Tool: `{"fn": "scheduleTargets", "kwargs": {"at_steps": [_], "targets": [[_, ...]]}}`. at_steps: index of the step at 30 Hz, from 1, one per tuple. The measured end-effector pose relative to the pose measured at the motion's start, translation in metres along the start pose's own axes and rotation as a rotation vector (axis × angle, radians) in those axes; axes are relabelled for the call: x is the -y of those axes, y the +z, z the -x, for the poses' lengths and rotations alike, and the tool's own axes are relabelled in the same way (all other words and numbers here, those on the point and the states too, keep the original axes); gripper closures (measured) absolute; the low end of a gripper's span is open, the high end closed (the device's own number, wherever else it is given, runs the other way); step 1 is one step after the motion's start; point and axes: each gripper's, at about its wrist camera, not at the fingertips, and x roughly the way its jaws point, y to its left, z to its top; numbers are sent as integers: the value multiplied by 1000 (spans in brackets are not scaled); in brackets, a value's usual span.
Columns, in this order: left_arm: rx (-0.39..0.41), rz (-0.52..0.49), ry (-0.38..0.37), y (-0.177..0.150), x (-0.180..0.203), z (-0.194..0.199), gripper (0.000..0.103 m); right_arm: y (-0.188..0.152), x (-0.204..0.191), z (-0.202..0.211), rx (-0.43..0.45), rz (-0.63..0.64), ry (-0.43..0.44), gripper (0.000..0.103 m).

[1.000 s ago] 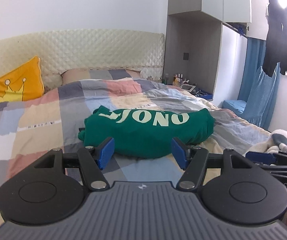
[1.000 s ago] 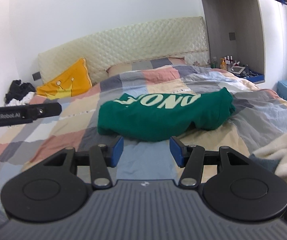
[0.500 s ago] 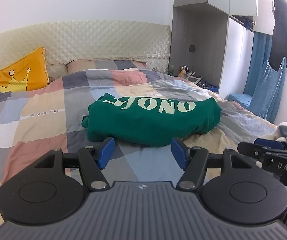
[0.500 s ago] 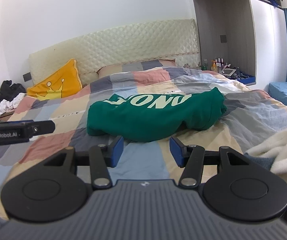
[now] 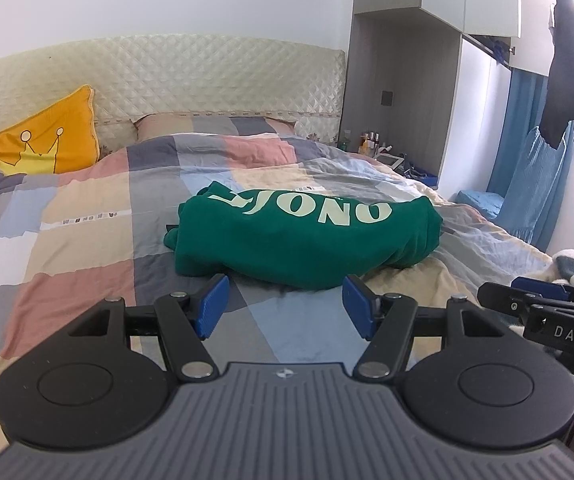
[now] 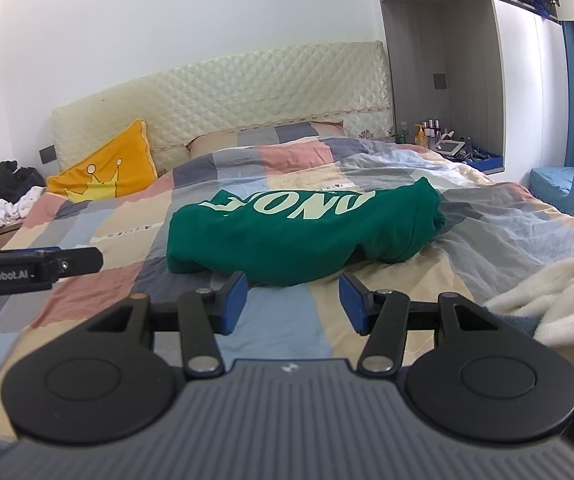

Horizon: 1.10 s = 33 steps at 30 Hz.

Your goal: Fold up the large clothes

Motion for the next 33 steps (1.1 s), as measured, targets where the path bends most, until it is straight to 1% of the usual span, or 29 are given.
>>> {"fn": "scheduleTargets", "kwargs": {"at_steps": [3, 4, 5, 8, 10, 13, 15, 16, 18, 20, 23, 26, 30, 33], "targets": [[-2, 0, 3, 0, 0, 0, 34, 0, 0, 0, 2, 1, -4, 48], [-5, 0, 6, -1, 1, 1, 31, 0, -1, 0, 3, 2, -6, 48], [-6, 2, 8, -1, 0, 1, 23, 0, -1, 0, 4, 3, -9, 48], [-7, 9, 3, 0, -1, 2, 11, 0, -2, 0, 7, 10, -26, 48], [-9, 7, 9, 1, -1, 3, 6, 2, -1, 2, 15, 3, -26, 48], [-8, 10, 19, 2, -3, 5, 3, 5, 2, 4, 25, -17, -39, 36], [-6, 13, 19, 4, -4, 8, 3, 6, 4, 6, 35, -27, -39, 16], [-4, 12, 20, 5, -4, 10, 3, 7, 4, 7, 37, -30, -37, 15], [8, 9, 27, 7, -3, 15, 2, 8, 1, 8, 27, -13, -49, 0], [17, 10, 34, 10, -2, 20, 2, 8, -1, 12, 39, -3, -59, 0], [20, 15, 35, 13, -3, 27, 2, 10, 0, 17, 38, -26, -44, 0], [27, 16, 37, 14, -2, 33, 2, 11, 0, 23, 46, -27, -52, 0], [38, 12, 31, 15, 0, 41, 2, 12, 0, 29, 39, -46, -44, 0], [44, 10, 29, 16, 2, 47, 2, 11, -2, 32, 41, -36, -43, 0]]}}
